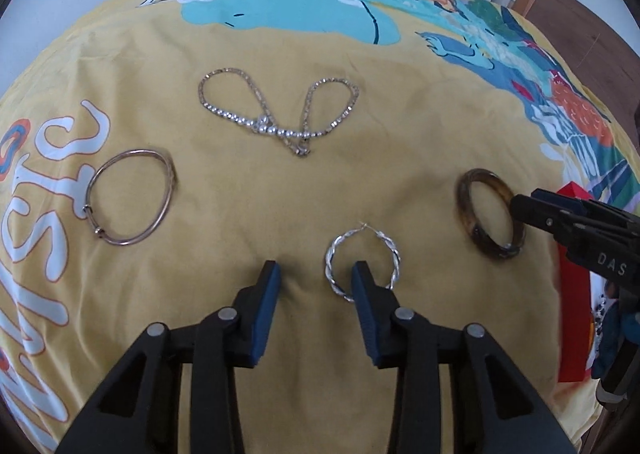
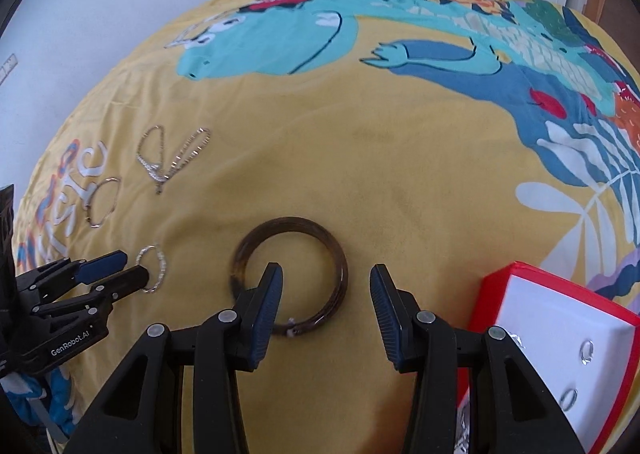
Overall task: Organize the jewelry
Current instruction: 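Grasp the small silver hoop with the left tool while the right tool grasps the tortoiseshell bangle, then carry the small hoop and tortoiseshell bangle with both tools into the red box, then open both tools to release the bangle and hoop inside the box, then withdraw both tools from the box toward the last jewelry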
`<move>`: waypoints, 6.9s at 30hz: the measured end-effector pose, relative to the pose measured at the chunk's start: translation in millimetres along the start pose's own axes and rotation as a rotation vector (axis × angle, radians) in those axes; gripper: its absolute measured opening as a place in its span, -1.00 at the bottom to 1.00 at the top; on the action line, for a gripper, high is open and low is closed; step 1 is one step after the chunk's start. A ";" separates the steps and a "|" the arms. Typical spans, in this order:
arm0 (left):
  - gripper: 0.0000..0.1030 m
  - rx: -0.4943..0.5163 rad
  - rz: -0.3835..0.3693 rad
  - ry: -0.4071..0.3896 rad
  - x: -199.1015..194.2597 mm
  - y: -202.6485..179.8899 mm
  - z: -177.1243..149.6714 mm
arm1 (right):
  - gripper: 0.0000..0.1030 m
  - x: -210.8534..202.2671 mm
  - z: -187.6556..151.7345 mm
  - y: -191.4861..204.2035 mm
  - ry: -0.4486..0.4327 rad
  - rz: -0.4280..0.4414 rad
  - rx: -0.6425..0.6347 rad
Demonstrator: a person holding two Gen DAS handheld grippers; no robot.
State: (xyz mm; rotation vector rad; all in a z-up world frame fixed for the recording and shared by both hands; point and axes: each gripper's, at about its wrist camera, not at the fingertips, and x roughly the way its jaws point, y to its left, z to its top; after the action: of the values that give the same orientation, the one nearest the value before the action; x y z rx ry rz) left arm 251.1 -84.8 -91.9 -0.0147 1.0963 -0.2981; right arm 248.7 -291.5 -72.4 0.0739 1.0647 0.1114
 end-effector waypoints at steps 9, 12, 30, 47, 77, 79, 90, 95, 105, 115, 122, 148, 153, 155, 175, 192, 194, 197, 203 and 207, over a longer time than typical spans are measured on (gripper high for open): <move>-0.47 0.066 0.027 -0.014 9.2 -8.2 0.2 | -0.13 29.0 0.2 -3.2 0.057 -0.023 0.012; -0.70 0.066 0.021 -0.019 9.2 -7.6 1.7 | -0.56 30.1 -0.7 1.0 0.062 -0.028 -0.012; -0.94 0.048 0.031 -0.060 -50.7 -12.7 -6.1 | -0.84 -54.9 -22.4 27.7 -0.065 0.059 -0.028; -0.94 0.086 0.047 -0.177 -173.8 -25.2 -52.0 | -0.84 -182.0 -81.1 58.6 -0.181 0.043 -0.031; -0.94 0.281 -0.021 -0.244 -241.4 -162.9 -103.1 | -0.84 -291.5 -192.2 -89.4 -0.308 -0.106 0.222; -0.94 0.301 -0.040 -0.225 -228.5 -179.5 -97.9 | -0.84 -281.1 -191.9 -103.9 -0.290 -0.114 0.238; -0.95 0.384 -0.138 -0.107 -136.7 -261.9 -66.9 | -0.84 -199.3 -159.1 -170.8 -0.177 -0.128 0.268; -0.94 0.402 -0.177 -0.052 -97.9 -284.7 -60.2 | -0.84 -157.8 -138.1 -186.0 -0.132 -0.117 0.262; -0.94 0.404 -0.198 0.002 -43.4 -307.0 -42.2 | -0.83 -94.0 -106.7 -198.5 -0.068 -0.120 0.228; -0.94 0.386 -0.196 0.060 -3.2 -311.0 -41.9 | -0.83 -59.2 -89.1 -206.8 0.000 -0.132 0.171; -0.93 0.346 -0.187 0.091 12.1 -303.7 -41.1 | -0.83 -54.2 -86.7 -206.5 0.007 -0.142 0.144; -0.48 0.266 -0.213 0.085 -2.5 -291.7 -31.9 | -0.55 -67.2 -87.7 -202.6 0.020 -0.194 0.122; -0.48 0.278 -0.214 0.058 -19.7 -292.9 -31.2 | -0.52 -89.9 -89.8 -200.0 -0.016 -0.192 0.129; -0.48 0.286 -0.208 0.034 -29.3 -292.8 -32.6 | -0.50 -99.4 -91.8 -199.3 -0.028 -0.191 0.135; -0.47 0.309 -0.170 -0.076 -135.2 -264.5 -70.7 | -0.37 -206.3 -147.5 -133.4 -0.160 -0.134 0.186; -0.45 0.294 -0.083 -0.196 -218.2 -232.0 -118.3 | -0.19 -268.7 -194.6 -74.4 -0.241 -0.124 0.178; -0.28 0.292 -0.058 -0.227 -228.7 -228.2 -123.7 | -0.16 -274.8 -200.5 -70.8 -0.251 -0.121 0.180; -0.26 0.282 -0.032 -0.265 -243.9 -220.5 -130.9 | -0.14 -281.3 -209.1 -63.9 -0.261 -0.116 0.184; -0.25 0.262 0.012 -0.330 -270.7 -204.4 -144.4 | -0.09 -291.7 -224.2 -46.8 -0.287 -0.082 0.186; -0.23 0.254 0.035 -0.364 -286.0 -193.6 -151.3 | -0.07 -297.7 -228.9 -33.0 -0.299 -0.072 0.172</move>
State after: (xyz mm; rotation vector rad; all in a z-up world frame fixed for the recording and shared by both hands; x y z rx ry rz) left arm -46.6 -180.1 118.7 0.1703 0.6920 -0.3845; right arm -92.7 -360.4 71.7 0.2008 0.7749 -0.0555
